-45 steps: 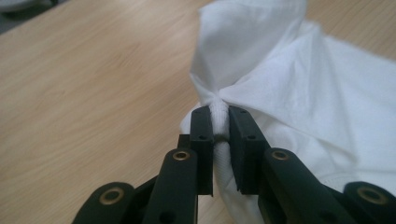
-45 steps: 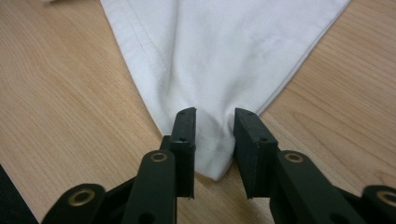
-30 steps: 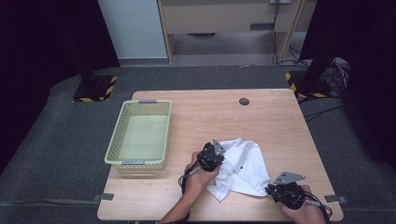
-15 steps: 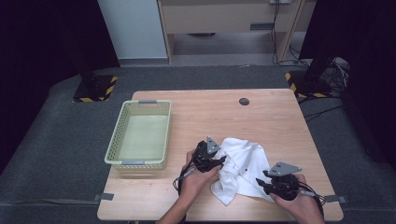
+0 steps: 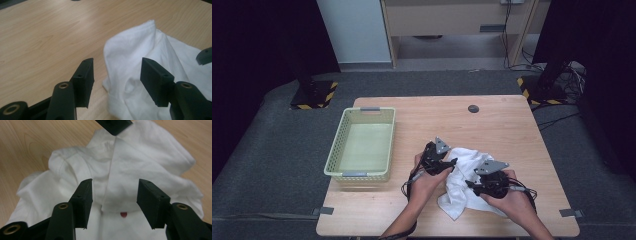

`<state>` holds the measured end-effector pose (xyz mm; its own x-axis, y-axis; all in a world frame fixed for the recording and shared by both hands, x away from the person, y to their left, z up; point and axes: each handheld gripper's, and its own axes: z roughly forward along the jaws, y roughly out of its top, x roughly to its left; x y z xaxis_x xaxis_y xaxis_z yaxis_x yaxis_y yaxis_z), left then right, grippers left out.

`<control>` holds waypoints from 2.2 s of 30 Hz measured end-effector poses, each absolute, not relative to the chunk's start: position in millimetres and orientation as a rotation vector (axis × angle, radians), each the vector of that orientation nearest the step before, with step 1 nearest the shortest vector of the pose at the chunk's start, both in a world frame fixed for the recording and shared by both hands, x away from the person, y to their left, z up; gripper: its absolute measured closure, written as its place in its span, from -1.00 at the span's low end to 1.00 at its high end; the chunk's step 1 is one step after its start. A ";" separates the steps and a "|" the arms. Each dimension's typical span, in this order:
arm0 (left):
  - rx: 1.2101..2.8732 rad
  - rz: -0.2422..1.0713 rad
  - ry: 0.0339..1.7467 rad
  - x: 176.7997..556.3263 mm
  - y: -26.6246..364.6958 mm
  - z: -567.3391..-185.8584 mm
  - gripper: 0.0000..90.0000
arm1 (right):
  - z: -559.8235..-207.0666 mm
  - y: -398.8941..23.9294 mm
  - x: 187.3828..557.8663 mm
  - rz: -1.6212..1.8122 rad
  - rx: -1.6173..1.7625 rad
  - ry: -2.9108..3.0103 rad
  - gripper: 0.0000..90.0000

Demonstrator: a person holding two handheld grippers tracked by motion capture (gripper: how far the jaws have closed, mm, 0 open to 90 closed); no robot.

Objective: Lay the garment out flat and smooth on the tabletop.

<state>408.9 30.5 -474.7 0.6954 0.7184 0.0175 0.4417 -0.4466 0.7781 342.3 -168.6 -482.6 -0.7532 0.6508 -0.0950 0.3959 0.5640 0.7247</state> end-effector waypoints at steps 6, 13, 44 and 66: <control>2.115 0.418 0.923 426.8 23.9 -480.8 0.00 | -479.6 -157.0 357.1 1.020 0.782 2.448 -0.18; 2.147 0.329 0.931 436.1 18.2 -491.1 0.24 | -490.0 -145.7 374.3 0.974 0.764 2.478 -0.15; 2.195 0.460 0.984 404.2 71.4 -489.2 0.95 | -469.2 -248.1 341.1 0.880 0.985 2.374 0.99; 2.264 0.408 0.978 382.6 76.4 -521.0 0.93 | -491.3 -252.6 329.6 0.974 0.902 2.428 0.28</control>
<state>382.6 76.4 -521.0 0.6764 0.7358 0.0322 0.5402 -0.5253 0.6575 329.6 -252.6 -491.3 -0.7256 0.6809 -0.0998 0.4231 0.5558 0.7156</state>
